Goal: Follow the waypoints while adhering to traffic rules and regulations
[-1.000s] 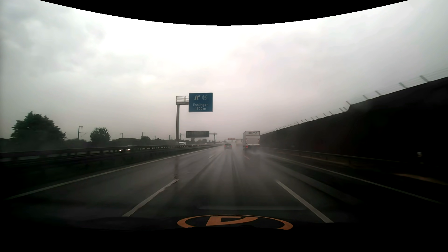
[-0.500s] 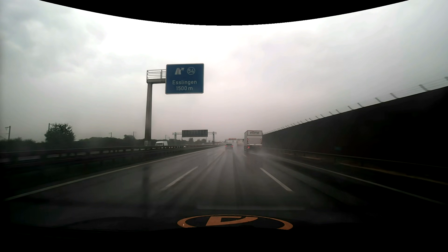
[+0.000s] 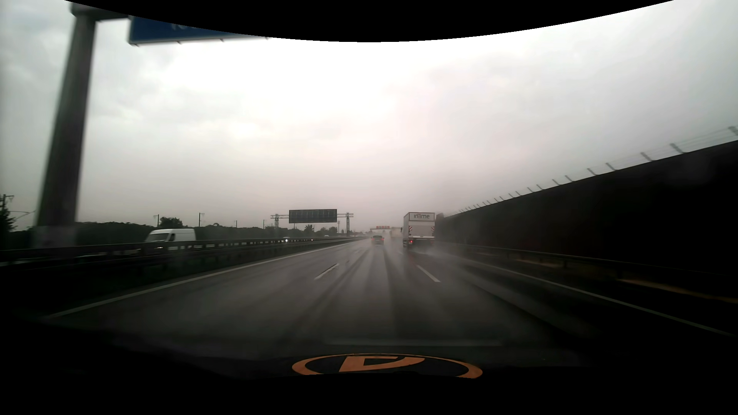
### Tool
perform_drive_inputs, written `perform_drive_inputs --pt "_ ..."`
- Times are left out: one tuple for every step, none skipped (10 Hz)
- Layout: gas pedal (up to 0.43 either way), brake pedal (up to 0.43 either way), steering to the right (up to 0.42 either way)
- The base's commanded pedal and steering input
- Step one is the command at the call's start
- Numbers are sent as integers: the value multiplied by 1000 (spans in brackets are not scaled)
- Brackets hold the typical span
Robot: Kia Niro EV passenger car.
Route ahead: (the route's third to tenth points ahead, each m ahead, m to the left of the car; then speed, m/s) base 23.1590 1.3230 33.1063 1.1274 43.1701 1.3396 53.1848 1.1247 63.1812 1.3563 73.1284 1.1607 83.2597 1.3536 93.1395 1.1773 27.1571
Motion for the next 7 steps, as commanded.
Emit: perform_drive_inputs --pt "260 0 0" --pt "260 0 0" --pt "260 0 0" --pt "260 0 0" --pt "260 0 0" --pt "260 0 0" --pt "260 0 0"
